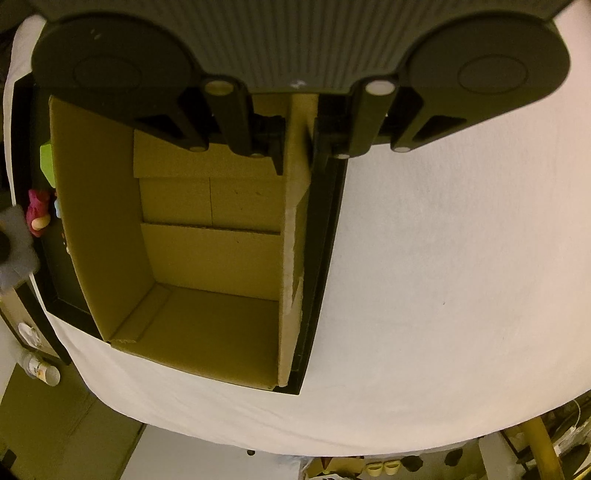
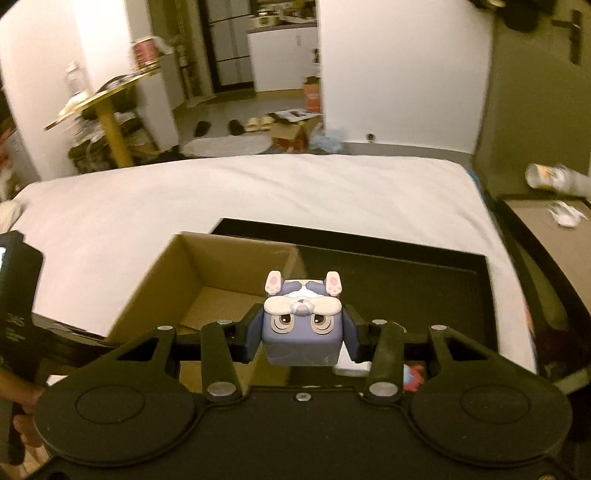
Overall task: Organize rigid objects
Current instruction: 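Carry the bunny cube into the box with the right gripper and release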
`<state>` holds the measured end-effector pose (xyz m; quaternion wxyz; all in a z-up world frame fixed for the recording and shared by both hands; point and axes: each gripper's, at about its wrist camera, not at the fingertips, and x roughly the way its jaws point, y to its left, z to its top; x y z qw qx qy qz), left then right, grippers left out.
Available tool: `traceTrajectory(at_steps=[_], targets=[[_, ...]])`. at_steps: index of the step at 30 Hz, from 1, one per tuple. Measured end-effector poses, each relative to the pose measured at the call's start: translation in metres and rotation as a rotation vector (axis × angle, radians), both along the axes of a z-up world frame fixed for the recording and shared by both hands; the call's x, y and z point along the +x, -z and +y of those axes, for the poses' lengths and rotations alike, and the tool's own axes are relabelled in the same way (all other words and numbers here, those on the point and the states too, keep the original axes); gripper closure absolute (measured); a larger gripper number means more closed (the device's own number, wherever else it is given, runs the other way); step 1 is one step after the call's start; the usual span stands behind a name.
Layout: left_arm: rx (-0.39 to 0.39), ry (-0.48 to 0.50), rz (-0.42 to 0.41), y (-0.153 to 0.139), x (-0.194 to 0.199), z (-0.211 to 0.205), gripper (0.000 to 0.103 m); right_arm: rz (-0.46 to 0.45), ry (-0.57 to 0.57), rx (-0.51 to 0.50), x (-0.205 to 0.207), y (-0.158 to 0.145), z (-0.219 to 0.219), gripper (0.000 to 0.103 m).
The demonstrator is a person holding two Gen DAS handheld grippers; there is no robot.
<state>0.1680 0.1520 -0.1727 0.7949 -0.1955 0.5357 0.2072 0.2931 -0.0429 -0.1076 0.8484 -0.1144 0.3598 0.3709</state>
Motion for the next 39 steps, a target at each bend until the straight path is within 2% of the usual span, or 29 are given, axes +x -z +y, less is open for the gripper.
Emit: traceTrajectory(at_steps=[14, 26, 35, 39], targets=[[0.014, 0.058, 0.032, 0.001, 0.006, -0.001, 0.094, -0.024, -0.3, -0.103, -0.017, 0.015, 0.073, 0.06], [0.001, 0.045, 0.01, 0.004, -0.001, 0.001, 0.094, -0.084, -0.533, -0.227, -0.021, 0.035, 0.105, 0.06], [-0.009, 0.049, 0.002, 0.0, -0.005, 0.004, 0.094, -0.134, -0.617, -0.299, -0.032, 0.051, 0.114, 0.06], [0.011, 0.059, -0.002, -0.001, -0.005, 0.0, 0.094, -0.164, -0.657, -0.346, -0.043, 0.06, 0.115, 0.059]])
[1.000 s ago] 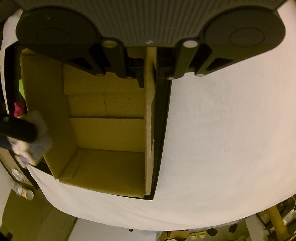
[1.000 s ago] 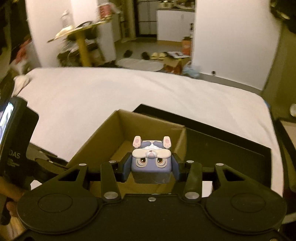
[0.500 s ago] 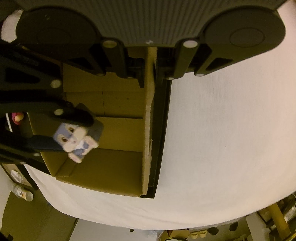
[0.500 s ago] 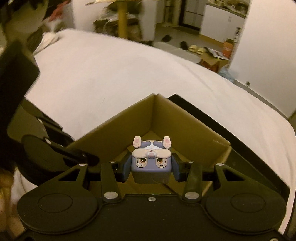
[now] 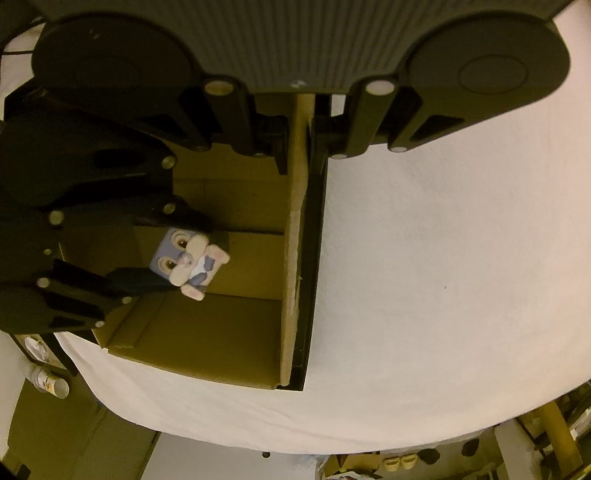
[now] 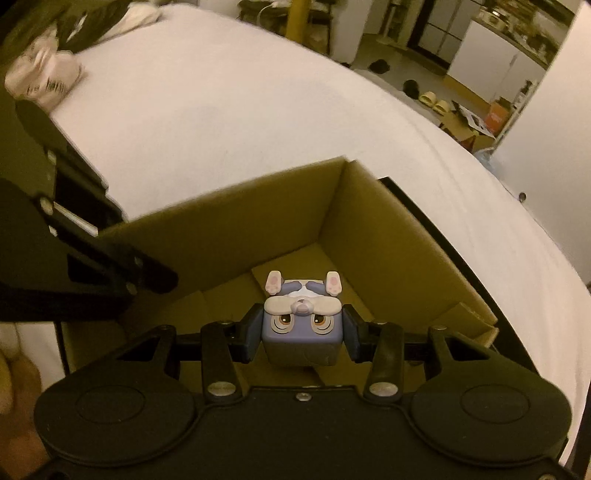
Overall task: Organize rigid objects
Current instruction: 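Carry the bunny cube into the box with the right gripper and release, then move the right gripper back to the tray and grasp the green hexagonal block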
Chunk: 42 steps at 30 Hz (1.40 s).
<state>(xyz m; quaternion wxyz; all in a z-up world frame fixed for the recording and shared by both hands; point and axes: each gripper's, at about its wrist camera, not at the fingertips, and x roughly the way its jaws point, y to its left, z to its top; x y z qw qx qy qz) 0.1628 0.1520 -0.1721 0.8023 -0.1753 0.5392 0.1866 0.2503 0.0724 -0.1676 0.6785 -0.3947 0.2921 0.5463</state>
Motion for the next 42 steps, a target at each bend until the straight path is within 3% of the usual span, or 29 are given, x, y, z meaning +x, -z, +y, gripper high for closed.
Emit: traceTrajectory(at_steps=[11, 16, 24, 31, 34, 42], targets=[[0.017, 0.012, -0.002, -0.002, -0.003, -0.007, 0.094, -0.099, -0.036, 0.077, -0.026, -0.014, -0.022, 0.06], [0.024, 0.017, 0.0, -0.002, -0.003, -0.007, 0.094, -0.055, 0.016, 0.111, -0.027, -0.035, -0.036, 0.059], [0.033, 0.023, 0.012, 0.001, 0.001, -0.01, 0.094, -0.003, 0.109, 0.16, -0.022, -0.061, -0.082, 0.05], [0.032, 0.045, 0.025, 0.001, 0.005, -0.011, 0.094, 0.035, 0.252, 0.211, 0.004, -0.073, -0.123, 0.05], [0.022, 0.072, 0.052, 0.001, 0.009, -0.009, 0.094, 0.048, 0.315, 0.23, 0.018, -0.074, -0.138, 0.05], [-0.049, 0.029, 0.103, 0.004, 0.018, 0.005, 0.094, 0.077, 0.465, 0.283, 0.043, -0.067, -0.179, 0.049]])
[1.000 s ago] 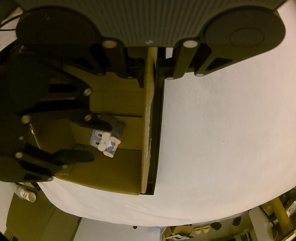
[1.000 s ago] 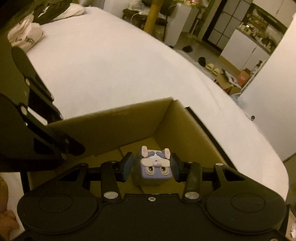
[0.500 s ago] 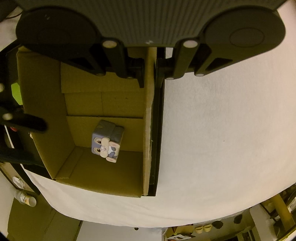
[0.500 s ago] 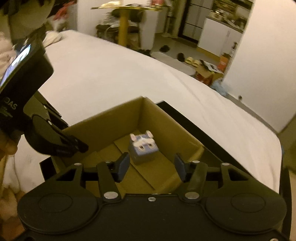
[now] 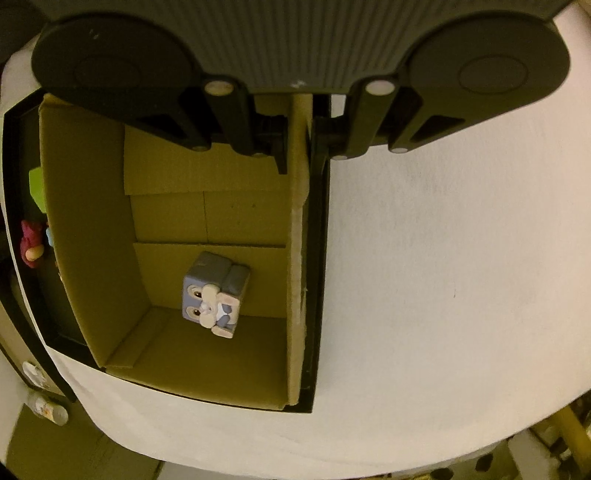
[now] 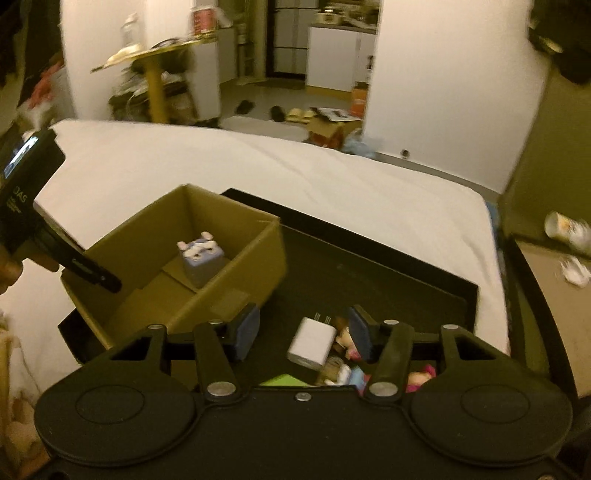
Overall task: Organize rigid objects
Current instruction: 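Move the right gripper back to the tray and grasp the green hexagonal block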
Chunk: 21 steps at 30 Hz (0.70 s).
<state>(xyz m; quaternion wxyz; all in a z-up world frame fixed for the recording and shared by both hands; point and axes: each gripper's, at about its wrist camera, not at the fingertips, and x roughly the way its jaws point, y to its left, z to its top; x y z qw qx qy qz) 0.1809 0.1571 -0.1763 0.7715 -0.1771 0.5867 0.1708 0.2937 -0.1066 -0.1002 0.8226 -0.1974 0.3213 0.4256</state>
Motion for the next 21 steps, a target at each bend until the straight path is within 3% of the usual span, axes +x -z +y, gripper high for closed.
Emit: traceTrajectory(at_steps=[11, 17, 21], targets=[[-0.009, -0.005, 0.029, 0.005, 0.011, 0.001, 0.093, 0.046, 0.167, 0.013, 0.011, 0.027, -0.049, 0.049], [0.038, 0.029, 0.024, 0.008, 0.015, -0.005, 0.094, 0.086, 0.191, 0.004, 0.009, 0.045, -0.058, 0.049], [0.018, 0.012, 0.024, 0.012, 0.019, -0.003, 0.094, 0.096, 0.182, -0.004, 0.001, 0.053, -0.054, 0.048]])
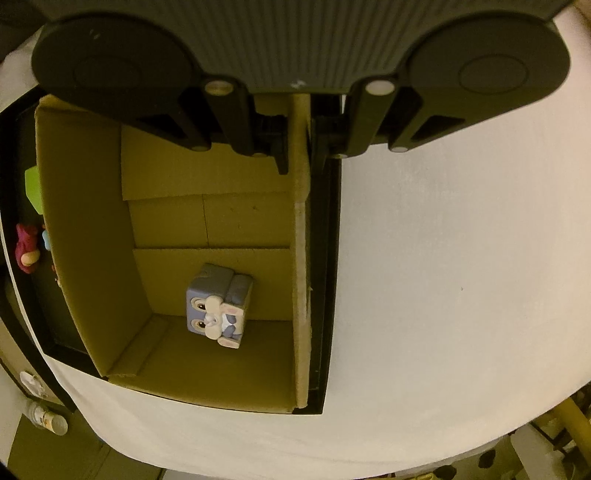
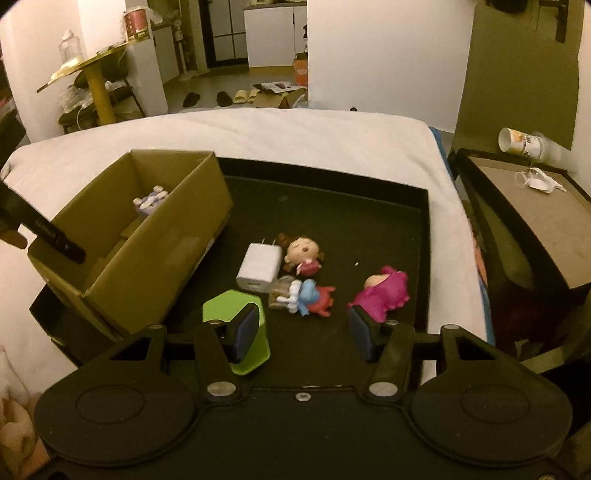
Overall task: Organize rigid objects
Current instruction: 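Move the right gripper back to the tray and grasp the green hexagonal block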
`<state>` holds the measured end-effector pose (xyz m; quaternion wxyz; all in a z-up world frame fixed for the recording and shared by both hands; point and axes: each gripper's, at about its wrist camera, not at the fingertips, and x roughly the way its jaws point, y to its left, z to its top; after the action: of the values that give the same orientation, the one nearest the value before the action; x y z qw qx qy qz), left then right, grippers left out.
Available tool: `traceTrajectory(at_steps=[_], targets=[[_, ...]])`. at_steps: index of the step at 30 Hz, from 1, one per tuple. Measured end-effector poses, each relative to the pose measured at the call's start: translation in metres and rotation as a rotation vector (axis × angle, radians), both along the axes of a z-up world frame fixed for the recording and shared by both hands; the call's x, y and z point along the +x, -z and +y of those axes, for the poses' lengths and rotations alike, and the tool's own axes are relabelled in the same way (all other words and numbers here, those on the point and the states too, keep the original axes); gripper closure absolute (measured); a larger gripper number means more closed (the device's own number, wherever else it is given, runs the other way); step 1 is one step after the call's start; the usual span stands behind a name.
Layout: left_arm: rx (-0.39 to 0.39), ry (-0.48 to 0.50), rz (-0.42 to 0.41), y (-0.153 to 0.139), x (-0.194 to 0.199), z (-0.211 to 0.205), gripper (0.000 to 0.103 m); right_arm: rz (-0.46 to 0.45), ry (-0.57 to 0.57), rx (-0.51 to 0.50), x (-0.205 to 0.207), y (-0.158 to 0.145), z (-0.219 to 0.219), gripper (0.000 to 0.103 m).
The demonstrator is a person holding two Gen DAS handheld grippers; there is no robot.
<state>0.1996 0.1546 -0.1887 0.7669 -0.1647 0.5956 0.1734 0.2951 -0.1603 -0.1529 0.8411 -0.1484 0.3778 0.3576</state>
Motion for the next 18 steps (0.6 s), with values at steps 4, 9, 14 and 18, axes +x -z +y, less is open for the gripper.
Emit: traceTrajectory(at_steps=[4, 9, 14, 18], targets=[[-0.009, 0.002, -0.007, 0.005, -0.001, 0.0, 0.093, 0.014, -0.014, 0.004, -0.008, 0.005, 0.006, 0.048], [0.004, 0.018, -0.019, 0.008, -0.001, -0.001, 0.093, 0.034, -0.025, 0.005, -0.015, 0.009, 0.015, 0.048], [0.005, 0.02, -0.025, 0.01, -0.002, -0.002, 0.093, 0.065, -0.033, 0.018, -0.017, 0.013, 0.025, 0.048], [0.006, 0.032, -0.028, 0.011, -0.001, -0.002, 0.093, 0.072, -0.033, 0.009, -0.017, 0.02, 0.033, 0.049]])
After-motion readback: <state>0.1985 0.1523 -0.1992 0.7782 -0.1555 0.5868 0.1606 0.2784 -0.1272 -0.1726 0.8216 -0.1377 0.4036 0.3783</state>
